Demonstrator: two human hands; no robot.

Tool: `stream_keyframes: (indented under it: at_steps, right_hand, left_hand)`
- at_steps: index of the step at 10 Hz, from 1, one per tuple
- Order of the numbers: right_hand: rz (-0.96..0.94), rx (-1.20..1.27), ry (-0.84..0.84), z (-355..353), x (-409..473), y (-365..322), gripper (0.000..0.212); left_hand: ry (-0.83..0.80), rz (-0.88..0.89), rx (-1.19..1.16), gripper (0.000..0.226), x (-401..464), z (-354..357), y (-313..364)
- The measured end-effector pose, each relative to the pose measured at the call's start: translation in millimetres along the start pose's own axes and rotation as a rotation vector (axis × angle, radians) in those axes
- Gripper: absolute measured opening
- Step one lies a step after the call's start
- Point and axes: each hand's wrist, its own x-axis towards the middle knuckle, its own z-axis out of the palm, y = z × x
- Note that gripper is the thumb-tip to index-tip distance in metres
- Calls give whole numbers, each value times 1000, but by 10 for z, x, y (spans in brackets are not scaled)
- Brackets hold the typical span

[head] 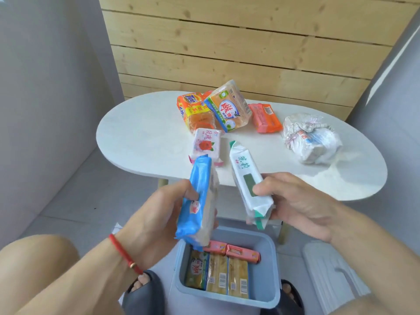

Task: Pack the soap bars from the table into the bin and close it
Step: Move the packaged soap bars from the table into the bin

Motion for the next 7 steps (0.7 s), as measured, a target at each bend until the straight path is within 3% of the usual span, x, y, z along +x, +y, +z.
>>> stream_keyframes:
  at_steps: [1,2,4,5,6,7]
  right_hand:
    - [97,37,-29,205,-92,374,49]
    - [205,46,107,394,-28,745,58]
    - [389,-62,260,545,350,1408,66]
    - [420,-208,349,517,614,1642,71]
    - [465,-437,438,456,851,1830,79]
    - [492,-664,471,514,994,2155,83]
  left_hand:
    - [25,-66,-9,48,31,103,-264]
    - [53,-87,-79,53,65,166,-512]
    - [132,-292,-26,41,395,39,-876]
    - [11,-176,418,36,735,-243,-1079]
    - [242,10,1134,41,1026,-526,-1119]
    - [297,-85,1351,33,1166,-761,-1331]
